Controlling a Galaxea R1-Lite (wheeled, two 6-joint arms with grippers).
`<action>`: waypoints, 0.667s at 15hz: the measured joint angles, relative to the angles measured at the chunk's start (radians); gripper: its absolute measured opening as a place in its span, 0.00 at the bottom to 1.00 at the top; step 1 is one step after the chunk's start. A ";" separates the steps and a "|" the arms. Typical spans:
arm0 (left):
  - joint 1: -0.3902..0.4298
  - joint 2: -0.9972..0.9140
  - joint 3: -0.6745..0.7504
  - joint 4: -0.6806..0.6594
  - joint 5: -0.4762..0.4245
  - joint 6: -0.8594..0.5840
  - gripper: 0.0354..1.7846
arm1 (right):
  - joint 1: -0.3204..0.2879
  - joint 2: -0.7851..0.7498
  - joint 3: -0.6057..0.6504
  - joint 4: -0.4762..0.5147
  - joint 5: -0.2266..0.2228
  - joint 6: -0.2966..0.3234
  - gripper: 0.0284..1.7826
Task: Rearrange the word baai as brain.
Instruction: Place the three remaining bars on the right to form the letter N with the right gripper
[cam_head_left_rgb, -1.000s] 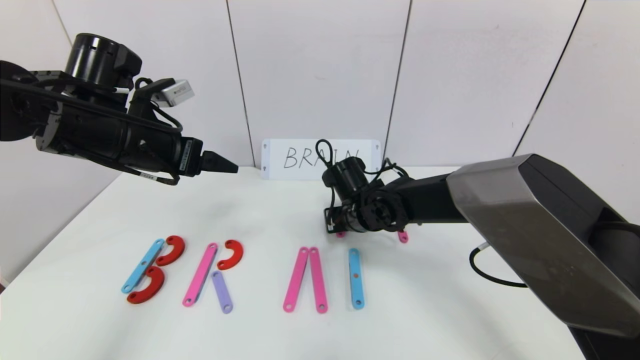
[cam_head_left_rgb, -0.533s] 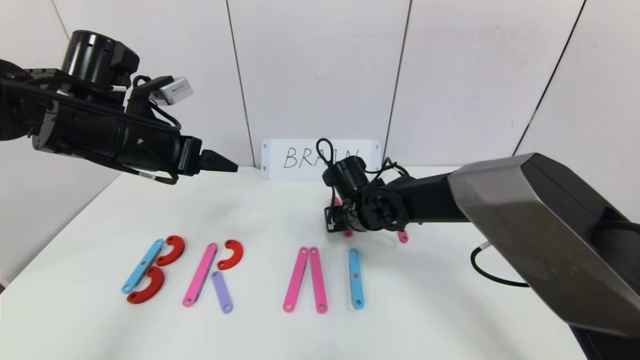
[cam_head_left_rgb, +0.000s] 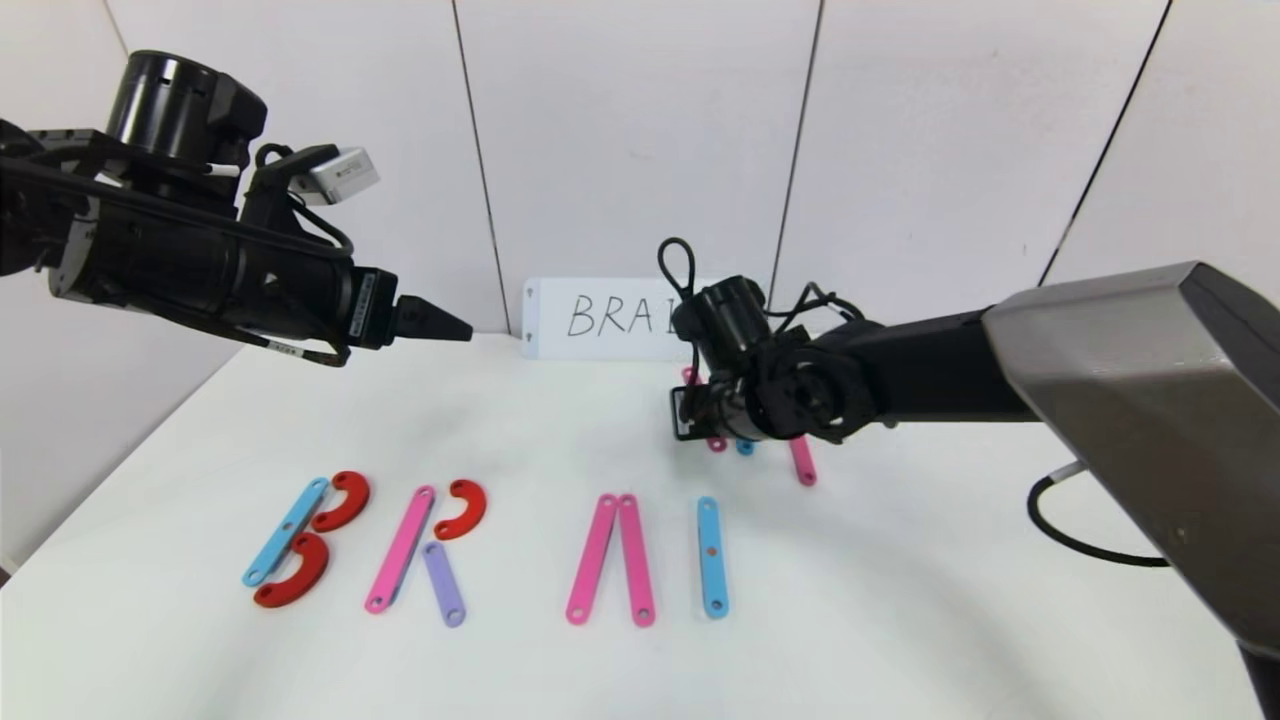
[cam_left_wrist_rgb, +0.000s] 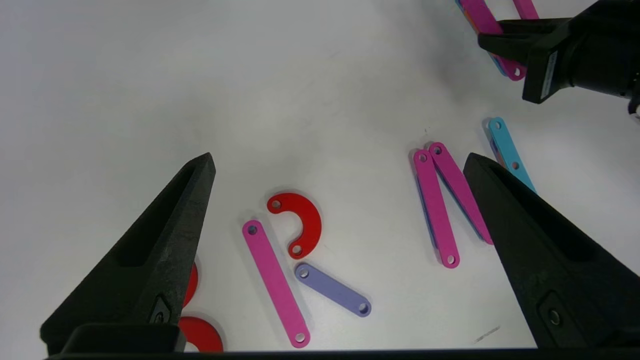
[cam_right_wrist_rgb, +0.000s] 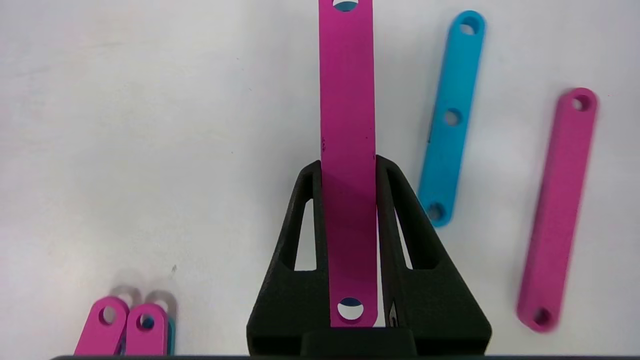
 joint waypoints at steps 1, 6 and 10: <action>0.000 -0.001 0.000 0.000 0.000 0.000 0.97 | -0.001 -0.038 0.044 0.000 0.000 0.009 0.15; -0.002 -0.003 0.000 0.001 0.000 0.000 0.97 | 0.006 -0.230 0.334 -0.006 -0.019 0.084 0.15; -0.012 -0.003 0.007 -0.001 0.000 0.000 0.97 | 0.011 -0.370 0.564 -0.013 -0.020 0.134 0.15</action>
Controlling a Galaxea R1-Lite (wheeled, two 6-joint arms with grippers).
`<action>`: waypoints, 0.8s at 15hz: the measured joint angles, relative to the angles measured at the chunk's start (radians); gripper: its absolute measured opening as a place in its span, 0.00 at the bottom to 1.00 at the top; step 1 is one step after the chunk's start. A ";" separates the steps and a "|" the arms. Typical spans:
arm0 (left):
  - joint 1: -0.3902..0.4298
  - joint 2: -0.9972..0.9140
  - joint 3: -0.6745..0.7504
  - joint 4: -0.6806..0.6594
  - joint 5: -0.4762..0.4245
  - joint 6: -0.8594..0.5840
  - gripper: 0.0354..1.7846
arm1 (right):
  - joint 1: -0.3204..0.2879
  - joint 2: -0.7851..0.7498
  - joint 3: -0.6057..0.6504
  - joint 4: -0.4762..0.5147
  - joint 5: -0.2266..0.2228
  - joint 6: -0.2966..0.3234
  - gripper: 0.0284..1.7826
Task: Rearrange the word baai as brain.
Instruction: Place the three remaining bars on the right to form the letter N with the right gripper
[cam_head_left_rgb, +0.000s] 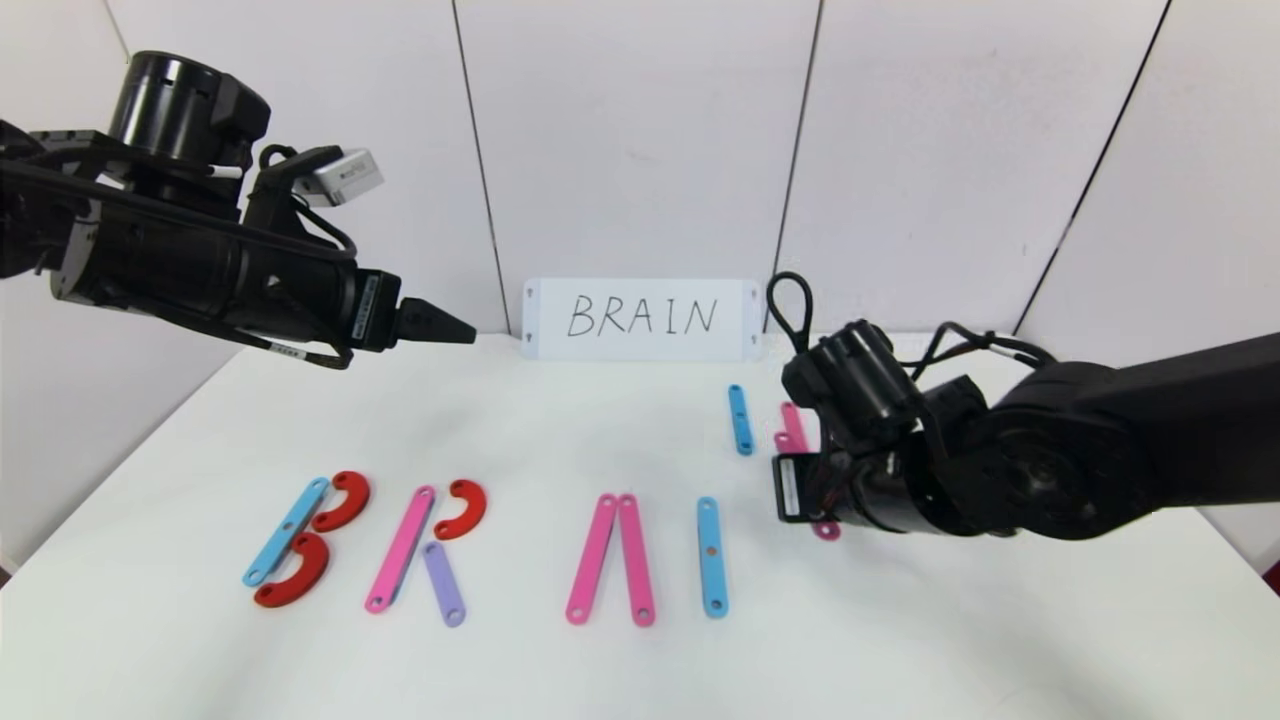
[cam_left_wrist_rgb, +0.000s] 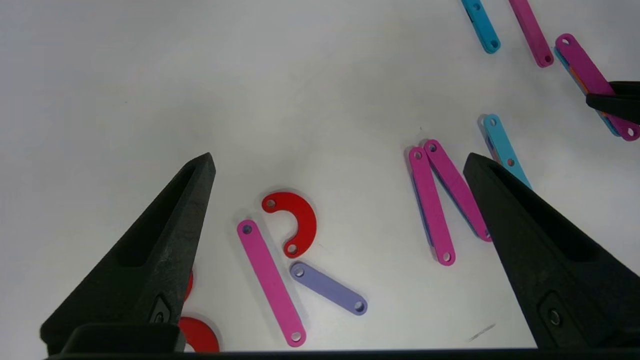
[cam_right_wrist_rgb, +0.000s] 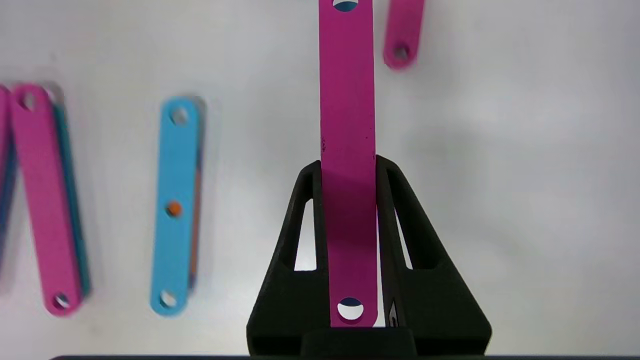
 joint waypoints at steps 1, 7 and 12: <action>-0.001 0.000 0.001 0.001 0.000 0.000 0.97 | 0.001 -0.023 0.051 -0.011 0.002 0.009 0.15; -0.008 0.000 0.003 0.001 0.000 0.000 0.97 | 0.043 -0.039 0.209 -0.182 0.009 0.058 0.15; -0.010 0.002 0.002 0.001 0.000 -0.001 0.97 | 0.048 -0.002 0.188 -0.182 0.009 0.115 0.15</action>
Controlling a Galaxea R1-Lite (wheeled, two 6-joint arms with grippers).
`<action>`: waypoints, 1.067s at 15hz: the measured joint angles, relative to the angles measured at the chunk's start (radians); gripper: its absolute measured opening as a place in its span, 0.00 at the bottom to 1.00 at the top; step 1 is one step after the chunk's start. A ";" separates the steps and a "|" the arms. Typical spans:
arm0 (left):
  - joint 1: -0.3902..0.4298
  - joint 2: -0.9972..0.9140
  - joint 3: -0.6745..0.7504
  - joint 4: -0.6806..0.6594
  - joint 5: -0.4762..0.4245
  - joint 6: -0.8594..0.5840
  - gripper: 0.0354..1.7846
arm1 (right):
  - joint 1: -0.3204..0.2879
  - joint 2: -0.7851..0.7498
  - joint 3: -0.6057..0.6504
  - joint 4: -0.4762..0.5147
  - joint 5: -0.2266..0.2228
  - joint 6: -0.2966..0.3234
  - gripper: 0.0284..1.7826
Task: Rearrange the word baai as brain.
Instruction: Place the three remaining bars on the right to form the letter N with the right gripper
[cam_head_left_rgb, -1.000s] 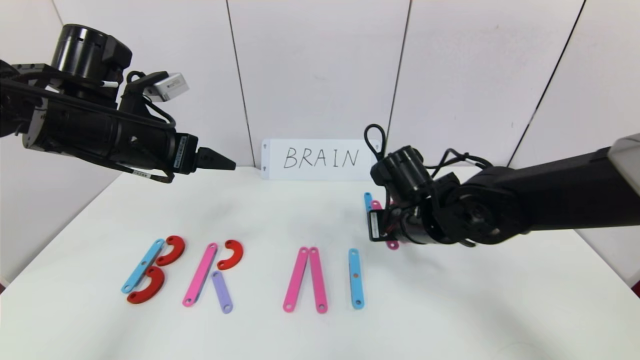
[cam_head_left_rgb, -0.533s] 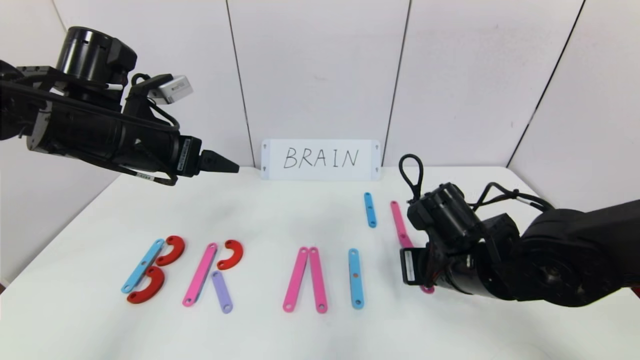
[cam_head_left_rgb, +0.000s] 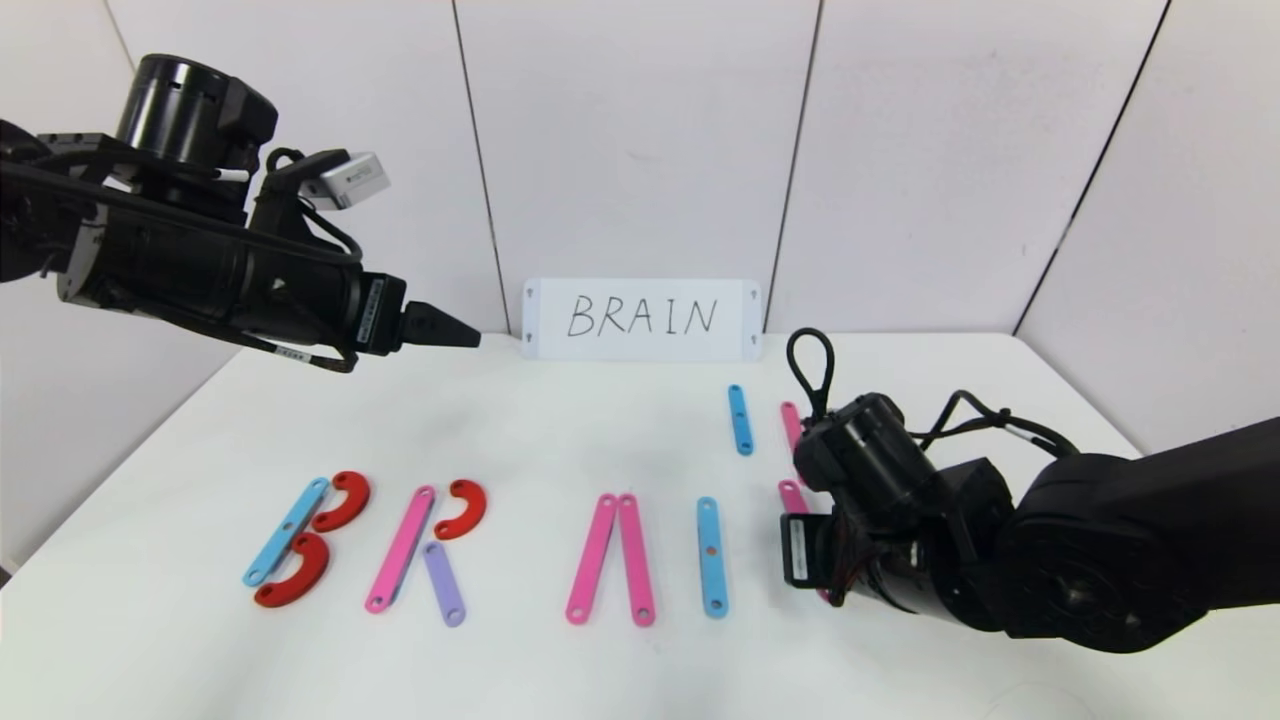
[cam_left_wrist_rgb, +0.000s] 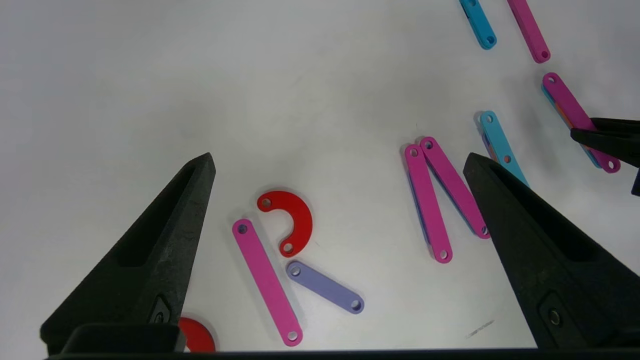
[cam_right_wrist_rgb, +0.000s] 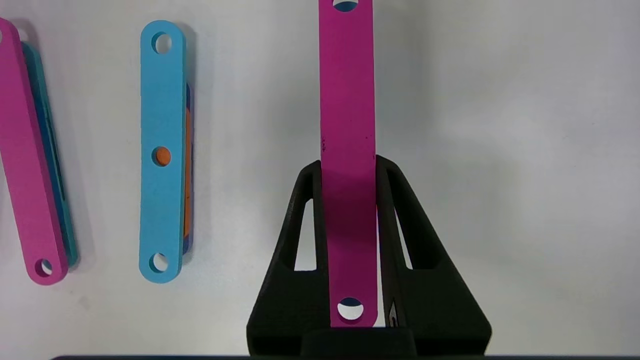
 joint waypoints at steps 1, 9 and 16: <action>0.000 0.000 0.000 0.000 0.000 0.000 0.97 | 0.000 0.008 -0.003 0.001 0.000 0.010 0.15; 0.000 -0.004 0.001 0.001 0.000 0.001 0.97 | -0.006 0.065 -0.043 0.000 -0.010 0.036 0.15; -0.002 -0.005 0.002 0.002 0.000 0.001 0.97 | -0.008 0.071 -0.040 0.000 -0.010 0.039 0.15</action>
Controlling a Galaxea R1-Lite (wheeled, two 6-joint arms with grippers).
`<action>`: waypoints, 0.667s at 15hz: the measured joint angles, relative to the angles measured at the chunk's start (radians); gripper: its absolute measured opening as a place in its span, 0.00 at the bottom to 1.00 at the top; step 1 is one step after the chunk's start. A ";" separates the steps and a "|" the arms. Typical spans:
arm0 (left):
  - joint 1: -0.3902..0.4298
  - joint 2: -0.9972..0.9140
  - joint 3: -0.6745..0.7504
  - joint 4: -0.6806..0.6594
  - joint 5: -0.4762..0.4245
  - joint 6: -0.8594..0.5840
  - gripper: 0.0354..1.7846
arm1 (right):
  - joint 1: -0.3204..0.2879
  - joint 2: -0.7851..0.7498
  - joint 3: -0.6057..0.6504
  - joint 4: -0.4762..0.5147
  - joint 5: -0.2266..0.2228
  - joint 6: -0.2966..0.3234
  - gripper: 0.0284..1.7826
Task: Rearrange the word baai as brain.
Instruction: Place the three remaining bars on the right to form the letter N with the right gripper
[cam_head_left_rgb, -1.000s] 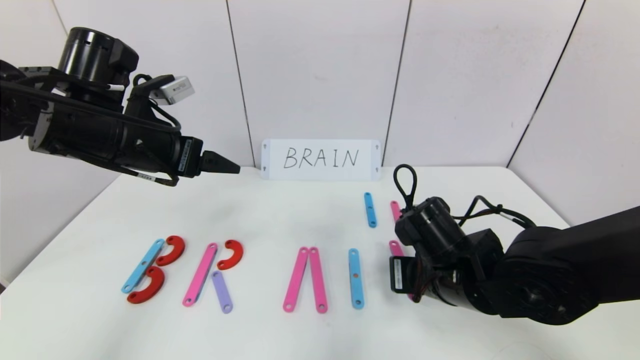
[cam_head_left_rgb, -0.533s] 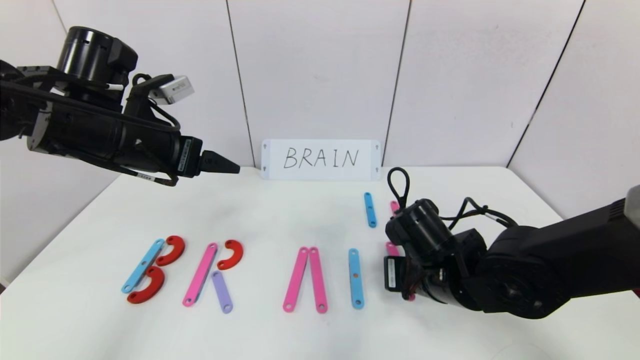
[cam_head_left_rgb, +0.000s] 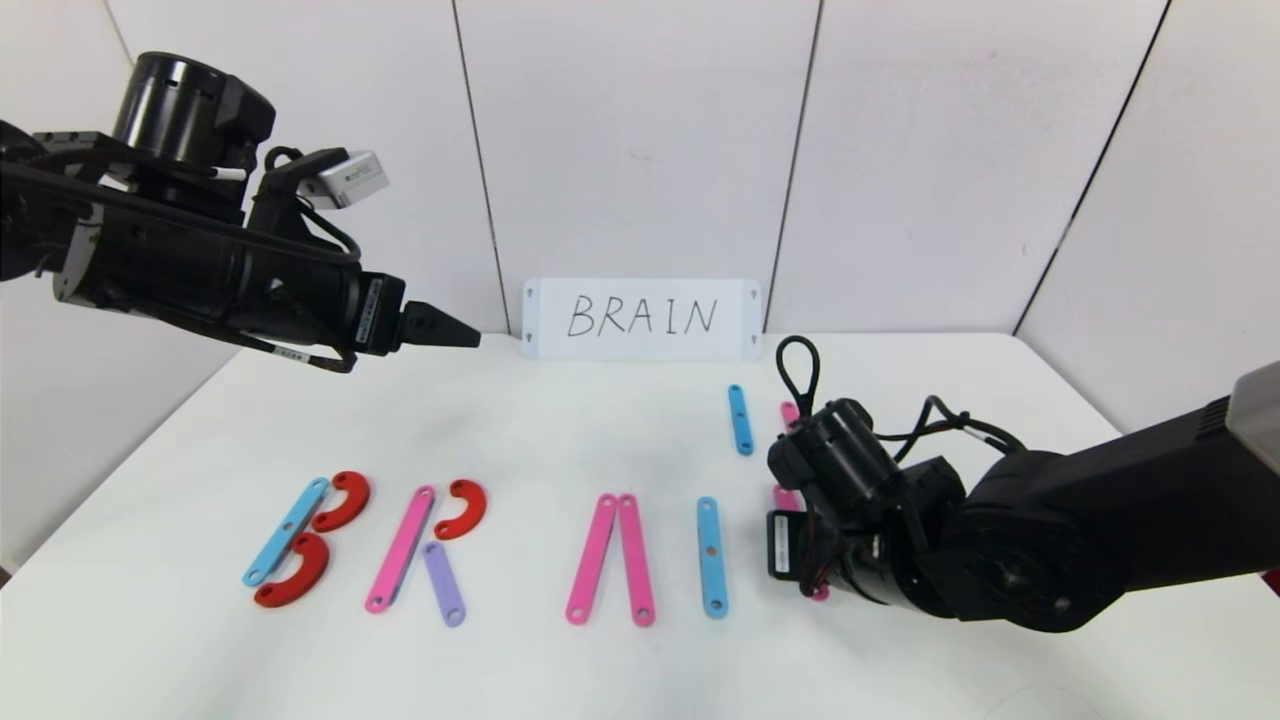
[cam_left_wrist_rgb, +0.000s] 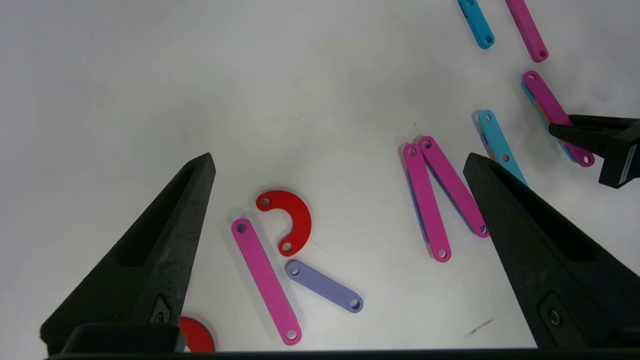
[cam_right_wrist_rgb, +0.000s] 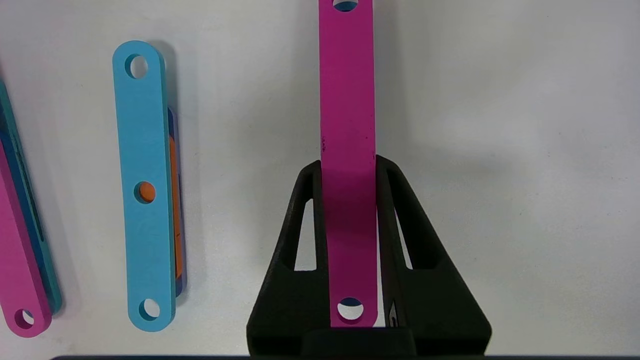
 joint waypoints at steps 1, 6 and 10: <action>-0.001 0.000 0.000 0.000 0.000 0.000 0.97 | 0.000 -0.001 0.001 0.000 0.001 0.000 0.15; -0.003 0.000 0.001 0.000 0.000 0.000 0.97 | 0.000 -0.001 0.006 0.001 0.001 -0.002 0.15; -0.003 -0.001 0.004 -0.003 0.000 0.000 0.97 | 0.000 0.007 0.007 0.000 0.001 -0.003 0.16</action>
